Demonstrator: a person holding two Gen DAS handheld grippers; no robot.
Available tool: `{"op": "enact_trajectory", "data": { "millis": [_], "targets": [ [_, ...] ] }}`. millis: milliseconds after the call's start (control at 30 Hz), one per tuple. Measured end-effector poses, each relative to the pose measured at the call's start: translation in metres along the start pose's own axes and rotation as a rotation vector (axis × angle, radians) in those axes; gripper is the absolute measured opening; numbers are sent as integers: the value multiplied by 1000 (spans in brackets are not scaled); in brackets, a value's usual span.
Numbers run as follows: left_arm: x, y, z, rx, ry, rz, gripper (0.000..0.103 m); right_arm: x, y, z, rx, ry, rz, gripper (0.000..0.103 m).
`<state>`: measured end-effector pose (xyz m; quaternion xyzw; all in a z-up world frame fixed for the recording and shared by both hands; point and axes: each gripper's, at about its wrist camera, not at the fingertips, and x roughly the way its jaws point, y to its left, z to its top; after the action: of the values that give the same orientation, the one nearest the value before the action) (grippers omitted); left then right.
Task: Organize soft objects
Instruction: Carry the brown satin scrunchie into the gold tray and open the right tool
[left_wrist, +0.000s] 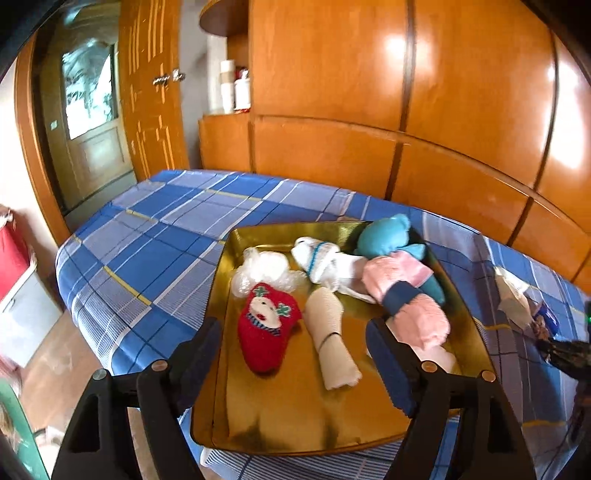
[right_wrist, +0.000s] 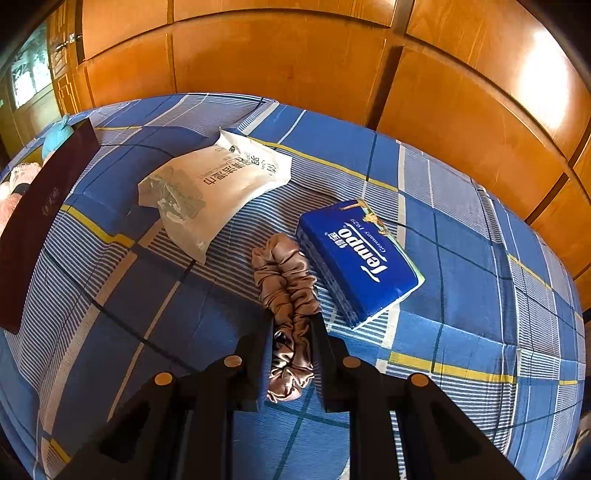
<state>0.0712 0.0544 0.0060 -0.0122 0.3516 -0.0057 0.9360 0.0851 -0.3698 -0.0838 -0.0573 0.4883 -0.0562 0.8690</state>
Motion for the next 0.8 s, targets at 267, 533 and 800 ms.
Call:
{"op": "enact_trajectory", "data": {
  "millis": [267,533,800],
  "targets": [
    [-10,-15,-8,30,2,-50,81,-1,0,-1,-3,-5,-1,18],
    [-17,-15,-15,28,-4,-70,81,-1,1,-2,-7,0,-21,18],
    [-18,-7,-21,13,0,-88,81,0,9,3,43,27,-102,17]
  ]
}}
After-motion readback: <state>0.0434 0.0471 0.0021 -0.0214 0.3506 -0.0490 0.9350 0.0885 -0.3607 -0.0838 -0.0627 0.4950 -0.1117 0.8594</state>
